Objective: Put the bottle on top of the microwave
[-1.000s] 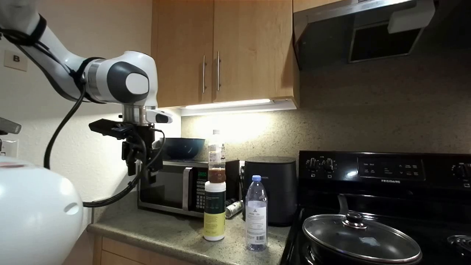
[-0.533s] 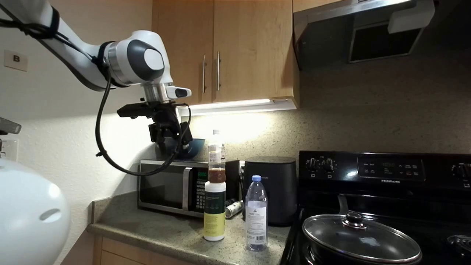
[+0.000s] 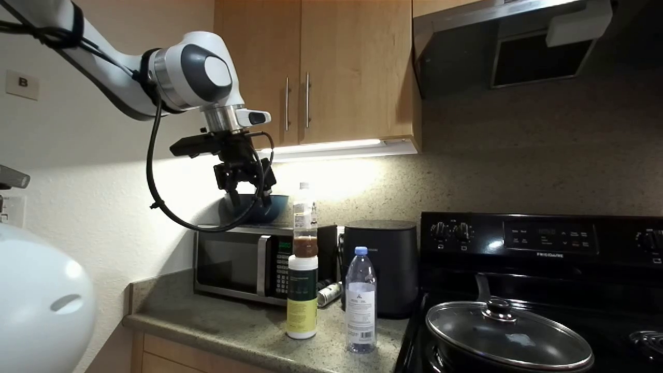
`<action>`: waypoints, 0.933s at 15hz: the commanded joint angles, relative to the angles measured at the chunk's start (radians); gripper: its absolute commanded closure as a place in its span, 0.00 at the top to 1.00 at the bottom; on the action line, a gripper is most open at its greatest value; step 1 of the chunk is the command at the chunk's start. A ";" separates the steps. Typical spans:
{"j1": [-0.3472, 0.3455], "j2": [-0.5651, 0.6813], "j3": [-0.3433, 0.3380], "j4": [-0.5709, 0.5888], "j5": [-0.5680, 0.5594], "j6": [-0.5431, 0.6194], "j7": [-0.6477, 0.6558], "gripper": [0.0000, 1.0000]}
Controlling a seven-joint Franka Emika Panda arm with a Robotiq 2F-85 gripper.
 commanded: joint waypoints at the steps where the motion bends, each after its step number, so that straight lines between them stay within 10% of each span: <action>1: -0.028 0.004 0.011 -0.001 -0.025 0.036 0.045 1.00; 14: 0.017 0.223 -0.128 0.155 0.000 0.185 -0.210 1.00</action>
